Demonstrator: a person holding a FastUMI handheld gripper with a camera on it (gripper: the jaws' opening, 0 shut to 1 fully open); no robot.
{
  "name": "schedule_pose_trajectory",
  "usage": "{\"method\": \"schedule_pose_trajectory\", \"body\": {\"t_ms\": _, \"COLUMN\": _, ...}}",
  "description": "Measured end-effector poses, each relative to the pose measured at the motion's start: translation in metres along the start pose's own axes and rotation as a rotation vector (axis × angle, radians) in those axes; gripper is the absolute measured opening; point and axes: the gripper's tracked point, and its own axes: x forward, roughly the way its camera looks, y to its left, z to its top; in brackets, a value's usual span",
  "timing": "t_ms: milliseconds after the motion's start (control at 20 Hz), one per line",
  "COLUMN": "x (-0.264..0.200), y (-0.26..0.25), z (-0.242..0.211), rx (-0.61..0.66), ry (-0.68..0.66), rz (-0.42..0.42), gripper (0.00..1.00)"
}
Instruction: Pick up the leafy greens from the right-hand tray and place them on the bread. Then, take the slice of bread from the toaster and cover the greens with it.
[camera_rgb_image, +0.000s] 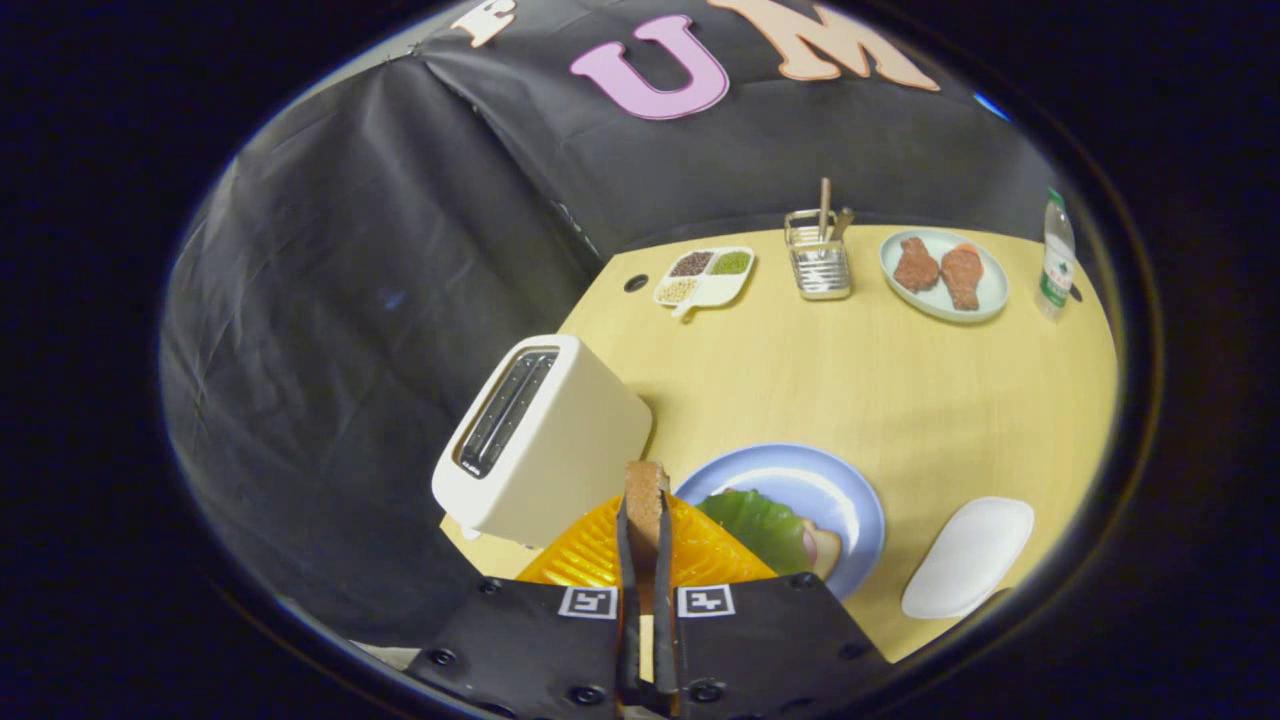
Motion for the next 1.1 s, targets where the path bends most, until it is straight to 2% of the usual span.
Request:
{"method": "schedule_pose_trajectory", "body": {"t_ms": 300, "x": 0.011, "y": -0.022, "z": -0.016, "rx": 0.076, "ry": 0.019, "rz": 0.013, "gripper": 0.1}}
{"method": "schedule_pose_trajectory", "body": {"t_ms": 600, "x": 0.015, "y": -0.058, "z": -0.026, "rx": 0.136, "ry": 0.023, "rz": -0.031, "gripper": 0.12}}
{"method": "schedule_pose_trajectory", "body": {"t_ms": 950, "x": 0.019, "y": -0.1, "z": -0.045, "rx": 0.121, "ry": 0.063, "rz": -0.127, "gripper": 0.22}}
{"method": "schedule_pose_trajectory", "body": {"t_ms": 1100, "x": 0.015, "y": -0.108, "z": -0.053, "rx": 0.079, "ry": 0.088, "rz": -0.16, "gripper": 0.37}}
